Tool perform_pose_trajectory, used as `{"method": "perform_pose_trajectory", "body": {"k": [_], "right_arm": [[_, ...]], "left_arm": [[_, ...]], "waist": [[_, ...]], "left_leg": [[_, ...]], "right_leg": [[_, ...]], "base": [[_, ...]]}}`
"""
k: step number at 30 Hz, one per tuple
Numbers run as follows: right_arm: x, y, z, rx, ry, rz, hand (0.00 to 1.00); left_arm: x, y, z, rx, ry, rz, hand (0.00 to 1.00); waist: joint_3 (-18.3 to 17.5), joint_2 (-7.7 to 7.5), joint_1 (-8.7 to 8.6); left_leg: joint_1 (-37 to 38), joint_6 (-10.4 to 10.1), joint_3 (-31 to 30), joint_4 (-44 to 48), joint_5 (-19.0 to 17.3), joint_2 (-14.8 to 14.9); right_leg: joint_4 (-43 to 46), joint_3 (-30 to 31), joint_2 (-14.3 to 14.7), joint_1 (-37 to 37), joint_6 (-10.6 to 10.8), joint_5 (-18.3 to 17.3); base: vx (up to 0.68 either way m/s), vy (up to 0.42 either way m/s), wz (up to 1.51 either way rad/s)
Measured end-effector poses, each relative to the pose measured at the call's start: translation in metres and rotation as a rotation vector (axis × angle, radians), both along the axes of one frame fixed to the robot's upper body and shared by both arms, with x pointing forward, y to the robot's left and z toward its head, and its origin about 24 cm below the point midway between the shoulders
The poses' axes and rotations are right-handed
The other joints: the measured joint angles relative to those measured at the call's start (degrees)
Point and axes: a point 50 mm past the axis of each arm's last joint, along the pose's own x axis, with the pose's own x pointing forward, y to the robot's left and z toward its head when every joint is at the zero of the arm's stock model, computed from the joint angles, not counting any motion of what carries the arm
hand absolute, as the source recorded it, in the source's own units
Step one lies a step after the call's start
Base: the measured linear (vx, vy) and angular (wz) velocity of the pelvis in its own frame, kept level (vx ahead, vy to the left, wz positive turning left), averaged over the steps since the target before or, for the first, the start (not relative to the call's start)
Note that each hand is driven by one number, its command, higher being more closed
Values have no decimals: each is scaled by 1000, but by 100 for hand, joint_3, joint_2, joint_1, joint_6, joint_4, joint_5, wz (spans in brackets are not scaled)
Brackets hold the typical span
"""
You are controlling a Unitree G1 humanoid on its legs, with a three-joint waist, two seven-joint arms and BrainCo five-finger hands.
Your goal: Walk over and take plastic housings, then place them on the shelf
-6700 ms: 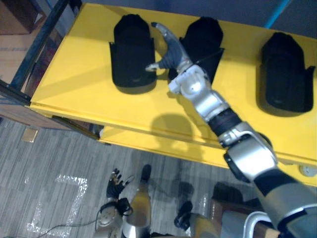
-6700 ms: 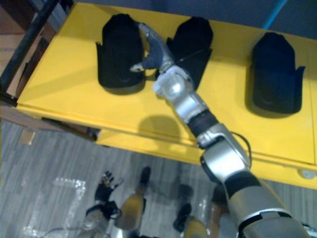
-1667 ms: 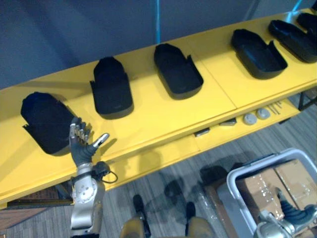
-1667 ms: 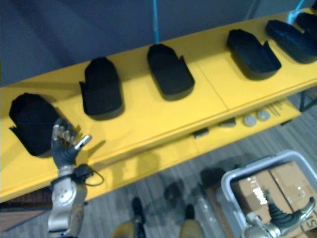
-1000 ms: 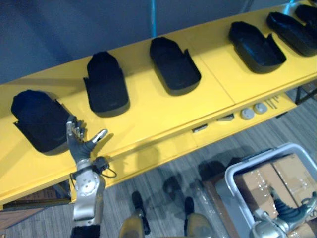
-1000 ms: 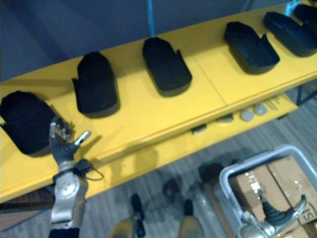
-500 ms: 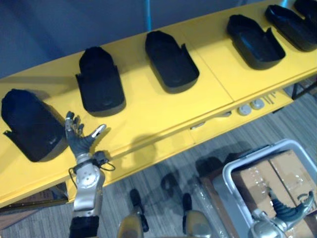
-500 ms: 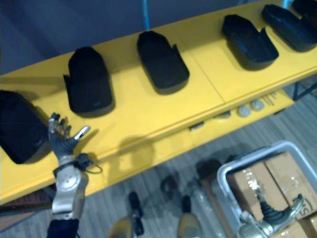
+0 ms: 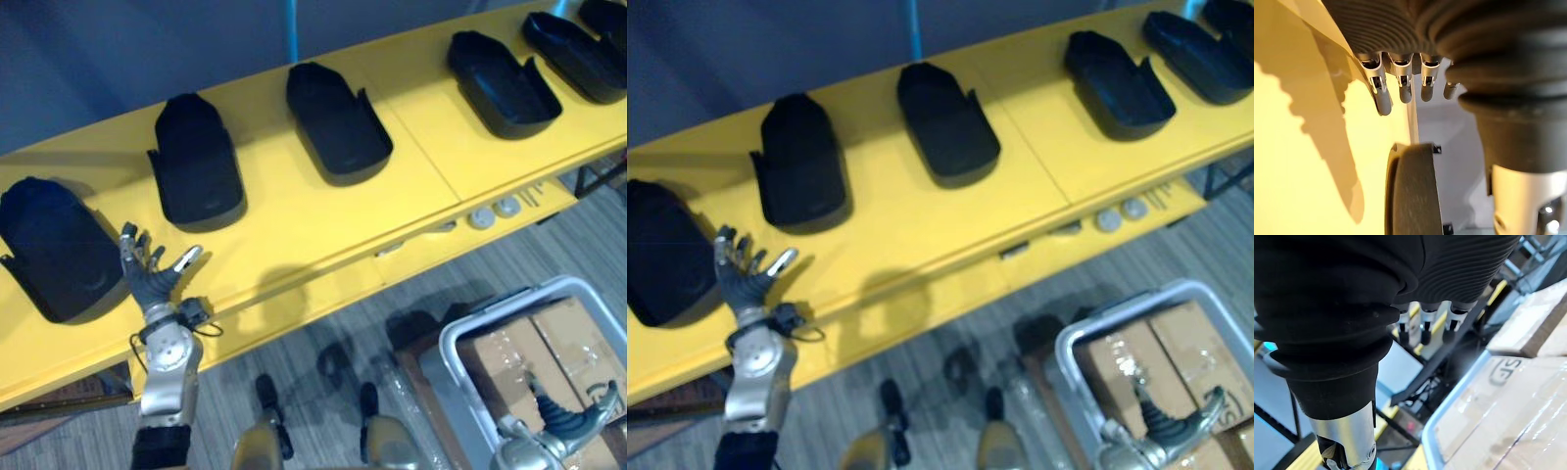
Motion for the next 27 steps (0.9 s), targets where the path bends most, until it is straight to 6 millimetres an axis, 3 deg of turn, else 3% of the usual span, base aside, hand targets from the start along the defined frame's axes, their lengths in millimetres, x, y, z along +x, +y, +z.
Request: {"method": "perform_pose_trajectory", "body": {"k": [4,12,27], "right_arm": [[0,0,-1,2,2,0,0],[0,0,-1,3,2,-1,0],[-2,0,-5,11,20,-4,0]], "left_arm": [[-1,3,-2,-2,5,19,0],[-11,29,-8,-27,15,157,0],[-19,43,-14,-44,24,255,0]], "waist": [[-2,-2,-1],[-14,-16,-2],[-104,-58,28]], "left_leg": [[11,0,-5,0,-1,0],[12,-3,-29,0,-2,-2],[-5,-4,-65,0,-3,-8]], "right_leg": [[1,-3,0,9,10,6],[1,-17,-1,21,12,7],[1,-34,-2,21,10,2]], "base": [[0,0,0],[0,0,0],[0,0,0]]}}
